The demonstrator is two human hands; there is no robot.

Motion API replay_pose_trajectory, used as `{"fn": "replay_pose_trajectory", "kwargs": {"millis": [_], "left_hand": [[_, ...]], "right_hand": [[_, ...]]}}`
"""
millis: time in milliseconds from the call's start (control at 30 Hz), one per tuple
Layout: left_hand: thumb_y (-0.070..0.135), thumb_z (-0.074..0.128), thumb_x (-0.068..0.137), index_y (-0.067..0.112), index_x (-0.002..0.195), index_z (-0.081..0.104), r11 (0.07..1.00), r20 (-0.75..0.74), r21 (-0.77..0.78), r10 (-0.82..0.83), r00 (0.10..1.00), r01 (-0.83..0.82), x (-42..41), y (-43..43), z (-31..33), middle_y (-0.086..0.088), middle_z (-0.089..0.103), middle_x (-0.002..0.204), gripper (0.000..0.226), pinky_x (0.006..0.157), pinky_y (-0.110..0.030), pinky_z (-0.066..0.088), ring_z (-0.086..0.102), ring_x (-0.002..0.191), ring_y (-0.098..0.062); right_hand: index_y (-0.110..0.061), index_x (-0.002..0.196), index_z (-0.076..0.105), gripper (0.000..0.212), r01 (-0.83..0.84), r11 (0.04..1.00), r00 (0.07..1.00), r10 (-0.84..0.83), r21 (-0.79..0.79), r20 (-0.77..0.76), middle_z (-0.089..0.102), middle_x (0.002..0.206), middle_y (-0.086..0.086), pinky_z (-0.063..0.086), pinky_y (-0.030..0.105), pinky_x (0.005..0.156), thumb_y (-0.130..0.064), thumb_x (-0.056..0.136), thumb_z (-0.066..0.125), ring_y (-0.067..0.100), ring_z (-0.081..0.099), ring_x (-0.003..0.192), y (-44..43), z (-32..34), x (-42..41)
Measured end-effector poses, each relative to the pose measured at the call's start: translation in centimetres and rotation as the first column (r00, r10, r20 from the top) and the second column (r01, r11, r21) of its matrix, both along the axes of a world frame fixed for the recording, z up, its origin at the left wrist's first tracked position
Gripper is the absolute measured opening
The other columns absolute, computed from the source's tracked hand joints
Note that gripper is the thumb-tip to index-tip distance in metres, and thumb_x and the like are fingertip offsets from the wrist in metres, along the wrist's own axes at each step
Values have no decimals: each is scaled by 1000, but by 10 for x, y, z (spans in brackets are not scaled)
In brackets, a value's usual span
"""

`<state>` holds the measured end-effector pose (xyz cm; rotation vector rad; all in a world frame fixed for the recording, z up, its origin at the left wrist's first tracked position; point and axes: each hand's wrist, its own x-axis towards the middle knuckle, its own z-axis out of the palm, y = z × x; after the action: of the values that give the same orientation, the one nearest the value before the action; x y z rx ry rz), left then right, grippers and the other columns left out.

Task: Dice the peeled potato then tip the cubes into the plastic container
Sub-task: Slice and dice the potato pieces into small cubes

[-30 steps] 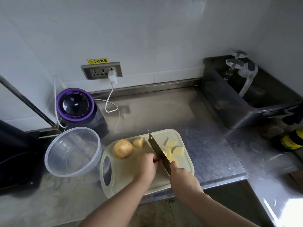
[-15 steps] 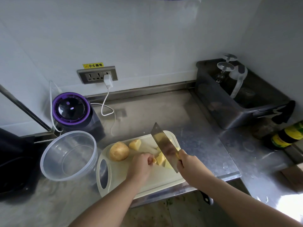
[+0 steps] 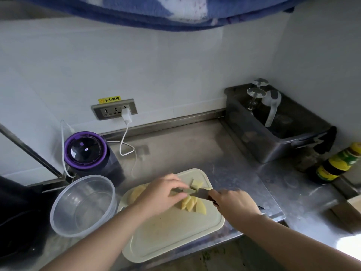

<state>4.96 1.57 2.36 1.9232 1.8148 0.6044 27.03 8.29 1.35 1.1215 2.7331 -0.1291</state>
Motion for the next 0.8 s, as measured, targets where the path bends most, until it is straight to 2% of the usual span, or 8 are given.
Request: {"fn": "replay_pose_trajectory", "kwargs": {"millis": [100,200,333,433,500,633,700,800], "left_hand": [[30,62,91,30,116,69,987,-66,-127,-104,992,95,7,15,-16,15,61,116,26,94,-18,40,55,105,1],[20,59,93,24,117,69,980,-12,-174,-104,994,101,8,25,-27,10,62,117,26,94,-13,37,55,108,-3],[19,55,96,21,121,66,970,-20,-229,-86,996,79,6,34,-40,8,60,121,28,99,-15,36,54,112,-6],[18,53,97,18,121,66,967,-35,-247,-71,997,60,4,39,-50,6,60,122,28,98,-12,34,54,114,-8],[17,50,98,16,120,67,965,-37,-259,-60,998,49,6,41,-56,4,59,122,27,97,-12,33,53,115,-10],[16,50,98,15,116,69,966,30,-249,73,997,-63,7,44,-57,4,62,120,26,94,-14,37,56,113,-11],[12,49,98,14,116,68,964,99,-230,160,982,-134,4,44,-52,3,64,119,26,93,-14,37,57,113,-10],[9,50,97,10,117,67,949,132,-181,284,950,-258,-5,37,-41,0,67,117,26,89,-17,40,61,109,-14]], "right_hand": [[-24,138,39,36,-68,996,998,68,60,13,59,118,2,42,26,74,-15,104,44,22,63,92,4,0,-1],[-21,135,43,33,-117,990,993,116,84,15,59,116,3,39,27,74,-11,103,44,23,57,83,8,-2,1],[-21,131,47,34,-183,981,983,183,58,13,60,110,4,49,30,77,-14,98,56,20,47,74,13,-10,7],[-22,111,57,36,-226,970,974,224,94,32,62,83,-1,52,28,65,-17,82,78,17,49,57,19,-15,16],[-23,89,61,40,-276,946,961,273,169,43,52,63,-4,45,24,52,-13,62,89,15,42,42,23,-14,22],[-25,73,60,46,-350,898,931,366,268,-7,47,53,-8,34,22,45,-8,42,90,17,31,37,31,3,30],[-27,82,65,38,-333,923,936,349,193,-53,57,61,-9,43,22,49,-17,54,90,16,49,44,33,12,36],[-29,112,61,18,-132,990,991,131,-43,-19,68,101,-8,52,33,79,-31,97,53,18,63,89,35,25,47]]}}
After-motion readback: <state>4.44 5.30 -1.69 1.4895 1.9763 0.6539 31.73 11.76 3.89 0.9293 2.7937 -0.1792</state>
